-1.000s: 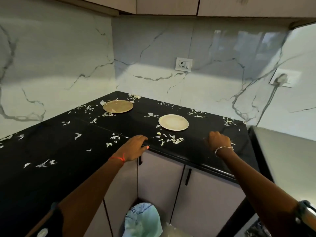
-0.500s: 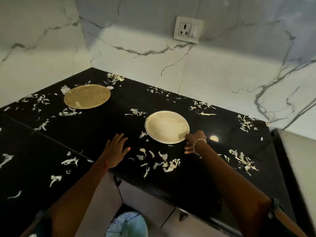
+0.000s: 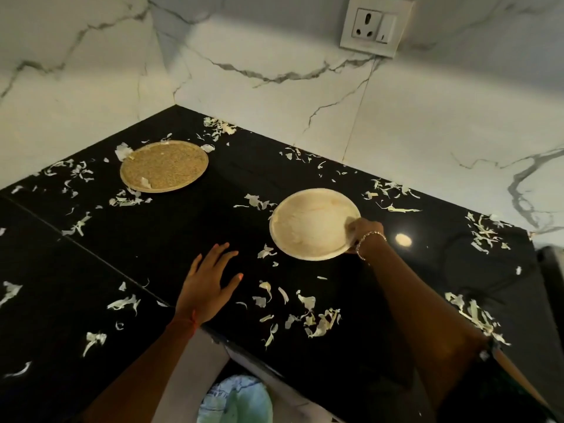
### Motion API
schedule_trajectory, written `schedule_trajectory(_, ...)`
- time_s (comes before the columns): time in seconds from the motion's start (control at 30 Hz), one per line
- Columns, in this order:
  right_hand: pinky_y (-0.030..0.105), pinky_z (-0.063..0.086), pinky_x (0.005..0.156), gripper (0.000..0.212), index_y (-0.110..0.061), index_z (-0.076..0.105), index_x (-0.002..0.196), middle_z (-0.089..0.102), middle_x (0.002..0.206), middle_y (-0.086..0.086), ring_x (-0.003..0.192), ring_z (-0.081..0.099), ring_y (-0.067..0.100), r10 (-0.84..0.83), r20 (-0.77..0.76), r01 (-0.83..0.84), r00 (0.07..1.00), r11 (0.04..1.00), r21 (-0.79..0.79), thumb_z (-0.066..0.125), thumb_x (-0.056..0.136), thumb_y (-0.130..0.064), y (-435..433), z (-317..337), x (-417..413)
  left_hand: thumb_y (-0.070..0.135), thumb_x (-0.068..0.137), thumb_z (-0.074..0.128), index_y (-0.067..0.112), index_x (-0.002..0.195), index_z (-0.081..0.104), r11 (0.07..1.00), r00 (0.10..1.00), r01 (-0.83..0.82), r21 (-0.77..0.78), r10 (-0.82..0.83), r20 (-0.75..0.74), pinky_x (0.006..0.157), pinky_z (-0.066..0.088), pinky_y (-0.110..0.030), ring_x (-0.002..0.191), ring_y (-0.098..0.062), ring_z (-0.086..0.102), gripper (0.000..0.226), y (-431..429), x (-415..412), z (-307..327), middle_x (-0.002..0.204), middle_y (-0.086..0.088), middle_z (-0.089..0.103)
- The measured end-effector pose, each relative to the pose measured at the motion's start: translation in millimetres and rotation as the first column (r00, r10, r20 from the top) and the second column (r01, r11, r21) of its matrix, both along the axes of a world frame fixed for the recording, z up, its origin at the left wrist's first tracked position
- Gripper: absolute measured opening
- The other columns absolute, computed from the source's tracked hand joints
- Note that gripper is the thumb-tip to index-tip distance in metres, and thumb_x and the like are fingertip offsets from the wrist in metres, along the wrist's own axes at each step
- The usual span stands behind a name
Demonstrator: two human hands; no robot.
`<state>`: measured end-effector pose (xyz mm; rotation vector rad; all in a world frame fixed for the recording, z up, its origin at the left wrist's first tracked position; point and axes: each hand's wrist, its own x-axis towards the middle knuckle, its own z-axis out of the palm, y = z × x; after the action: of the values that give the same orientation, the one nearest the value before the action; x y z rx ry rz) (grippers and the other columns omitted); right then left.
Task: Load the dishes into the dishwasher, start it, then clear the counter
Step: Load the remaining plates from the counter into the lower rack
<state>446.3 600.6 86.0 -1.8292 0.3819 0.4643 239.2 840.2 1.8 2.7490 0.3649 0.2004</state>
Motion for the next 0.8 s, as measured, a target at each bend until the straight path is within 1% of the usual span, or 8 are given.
schedule_trajectory(0.07, 0.031, 0.044, 0.082, 0.036, 0.006, 0.045, 0.127, 0.05, 0.13, 0.022, 0.089, 0.048, 0.022, -0.064, 0.126, 0.059, 0.99, 0.997, 0.04, 0.044, 0.092, -0.003, 11.2, 16.9, 2.4, 0.066, 0.078, 0.016, 0.03, 0.139, 0.034, 1.0, 1.0, 0.001, -0.009, -0.001, 0.002, 0.117, 0.009, -0.042, 0.143, -0.01, 0.009, 0.073, 0.5, -0.5, 0.5, 0.152, 0.007, 0.021)
schedule_trajectory(0.17, 0.026, 0.038, 0.079, 0.024, -0.002, 0.045, 0.115, 0.054, 0.117, 0.021, 0.104, 0.053, 0.029, -0.11, 0.436, 0.128, 0.893, 0.992, -0.012, 0.046, 0.091, -0.002, 24.1, 43.0, -0.1, 0.063, 0.084, 0.027, 0.03, 0.138, 0.034, 1.0, 1.0, 0.009, -0.013, -0.009, 0.001, 0.117, 0.01, -0.043, 0.143, -0.01, 0.01, 0.065, 0.5, 0.3, 1.0, 0.152, 0.007, 0.021)
schedule_trajectory(0.27, 0.023, 0.033, 0.064, 0.027, 0.001, 0.042, 0.121, 0.06, 0.088, 0.022, 0.081, 0.057, 0.031, 0.218, 0.739, 0.009, 0.638, 0.957, -0.29, 0.041, 0.094, -0.005, 22.9, 64.0, -13.9, 0.052, 0.092, 0.036, 0.029, 0.14, 0.031, 1.0, 1.0, 0.002, 0.023, -0.002, -0.015, 0.117, 0.008, -0.042, 0.143, -0.012, 0.008, 0.054, 0.9, -0.4, -2.1, 0.154, 0.005, 0.018)
schedule_trajectory(0.33, 0.028, 0.032, 0.061, 0.033, 0.002, 0.043, 0.126, 0.063, 0.088, 0.027, 0.078, 0.06, 0.037, 0.471, 0.75, 0.015, 0.465, 0.843, -0.538, 0.04, 0.093, -0.003, 16.2, 73.3, -27.1, 0.057, 0.091, 0.027, 0.028, 0.141, 0.029, 0.998, 0.999, 0.011, 0.065, -0.008, -0.044, 0.116, 0.009, -0.042, 0.143, -0.015, 0.008, 0.058, 1.6, 0.4, -2.7, 0.154, 0.003, 0.016)
schedule_trajectory(0.4, 0.036, 0.038, 0.065, 0.036, 0.003, 0.043, 0.128, 0.063, 0.096, 0.028, 0.086, 0.06, 0.042, 0.573, 0.722, 0.07, 0.388, 0.762, -0.643, 0.04, 0.092, -0.001, 5.9, 77.6, -40.7, 0.054, 0.093, 0.024, 0.027, 0.144, 0.022, 0.996, 0.993, 0.025, 0.09, -0.015, -0.114, 0.116, 0.007, -0.044, 0.144, -0.017, 0.003, 0.058, 2.5, 4.2, -1.6, 0.156, 0.001, 0.01)
schedule_trajectory(0.6, 0.038, 0.045, 0.073, 0.033, 0.003, 0.044, 0.126, 0.063, 0.098, 0.026, 0.089, 0.06, 0.04, 0.407, 0.767, 0.134, 0.495, 0.837, -0.531, 0.04, 0.094, -0.002, -55.9, 79.9, -103.6, 0.041, 0.1, 0.02, 0.02, 0.148, -0.004, 0.998, 0.96, -0.044, 0.04, 0.054, -0.274, 0.115, -0.004, -0.044, 0.143, -0.024, -0.012, 0.057, -28.5, -24.4, 3.9, 0.156, -0.006, -0.011)
schedule_trajectory(0.7, 0.02, 0.03, 0.064, 0.024, 0.007, 0.051, 0.114, 0.063, 0.097, 0.027, 0.088, 0.059, 0.039, 0.2, 0.812, 0.244, 0.548, 0.891, -0.384, 0.041, 0.094, -0.002, -94.4, 78.4, -147.1, 0.04, 0.099, 0.028, 0.013, 0.148, 0.0, 0.999, 0.971, -0.043, 0.011, 0.044, -0.233, 0.115, -0.001, -0.042, 0.143, -0.026, -0.009, 0.062, -50.6, -65.1, 1.2, 0.156, -0.01, -0.009)
schedule_trajectory(0.8, 0.016, 0.029, 0.065, 0.024, 0.011, 0.055, 0.109, 0.062, 0.102, 0.027, 0.095, 0.058, 0.037, -0.042, 0.81, 0.353, 0.585, 0.912, -0.207, 0.043, 0.092, 0.0, -132.6, 78.0, -204.0, 0.037, 0.092, 0.05, 0.005, 0.146, 0.004, 0.995, 0.985, -0.028, -0.099, 0.01, -0.17, 0.116, 0.006, -0.043, 0.144, -0.03, -0.004, 0.078, -72.9, -113.4, -3.6, 0.155, -0.015, -0.006)
